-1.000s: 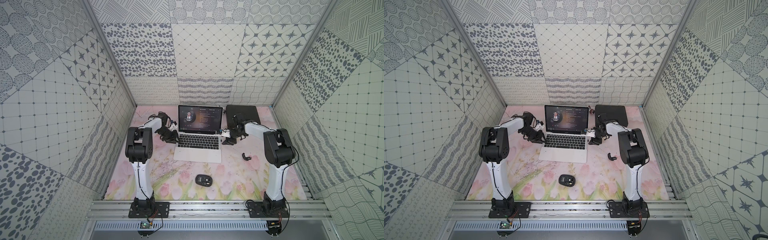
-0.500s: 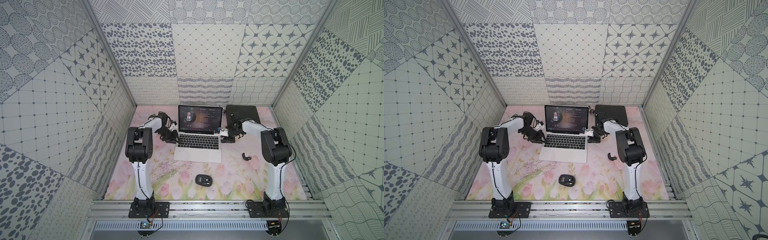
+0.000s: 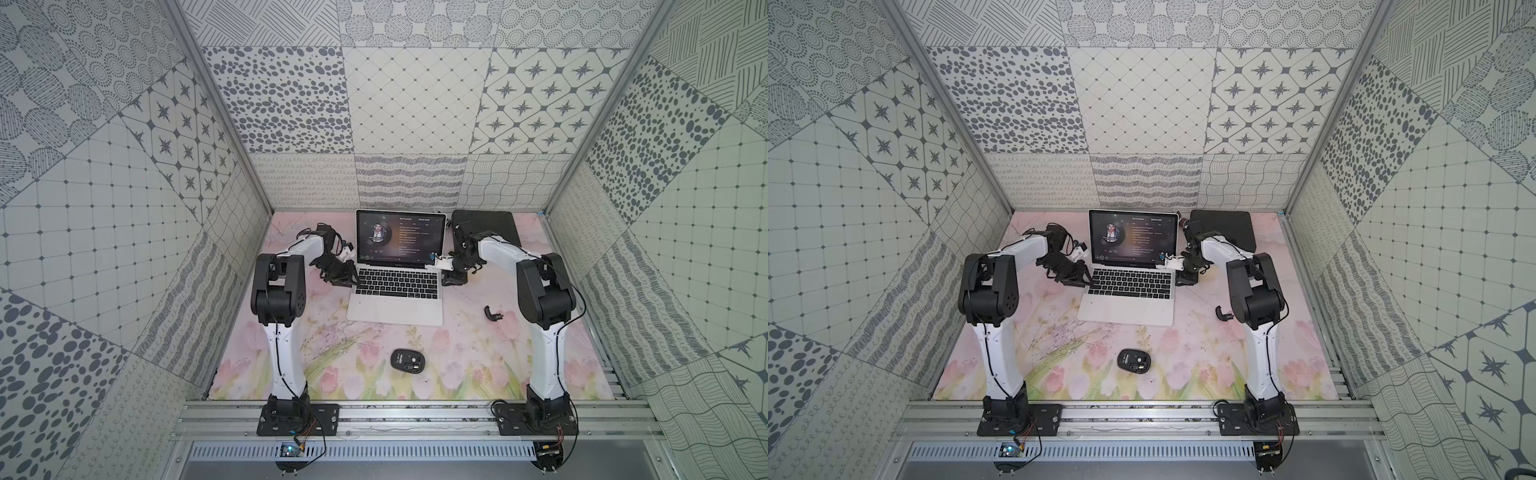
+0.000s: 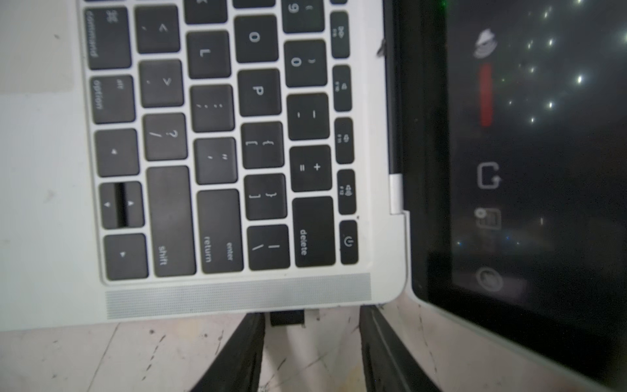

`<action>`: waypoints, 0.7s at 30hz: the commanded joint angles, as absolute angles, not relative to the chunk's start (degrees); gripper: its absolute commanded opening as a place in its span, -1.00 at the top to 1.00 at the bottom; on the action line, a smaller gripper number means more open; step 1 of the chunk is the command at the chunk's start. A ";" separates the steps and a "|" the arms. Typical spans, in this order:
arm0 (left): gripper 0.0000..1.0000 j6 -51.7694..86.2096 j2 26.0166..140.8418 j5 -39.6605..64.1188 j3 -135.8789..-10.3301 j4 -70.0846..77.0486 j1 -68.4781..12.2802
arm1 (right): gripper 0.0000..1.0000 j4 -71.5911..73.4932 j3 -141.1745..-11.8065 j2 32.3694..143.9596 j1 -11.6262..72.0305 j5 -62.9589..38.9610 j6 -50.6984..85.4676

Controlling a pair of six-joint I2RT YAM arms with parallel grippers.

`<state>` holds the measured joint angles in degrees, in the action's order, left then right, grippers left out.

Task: Remove the wireless mouse receiver from the laptop
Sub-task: Take out the USB plug from the USB port.

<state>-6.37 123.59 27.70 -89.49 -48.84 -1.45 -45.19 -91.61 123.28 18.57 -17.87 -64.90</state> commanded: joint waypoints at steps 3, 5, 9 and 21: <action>0.30 -7.38 125.98 16.51 -88.36 -50.49 -2.28 | 0.03 -51.15 -91.93 126.16 19.73 -16.22 -65.21; 0.30 -7.37 126.00 16.48 -88.38 -50.47 -2.26 | 0.09 -51.53 -92.32 126.58 19.92 -16.11 -65.20; 0.30 -7.12 125.93 16.50 -88.64 -50.62 -2.25 | 0.17 -52.88 -93.64 127.56 20.86 -15.31 -64.87; 0.34 -6.82 126.25 13.42 -89.33 -51.91 -2.89 | 0.67 -52.96 -96.03 129.31 22.23 -10.39 -62.14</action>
<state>-6.31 123.70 26.72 -89.93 -49.17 -1.74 -52.69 -96.71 125.60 21.06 -12.45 -62.78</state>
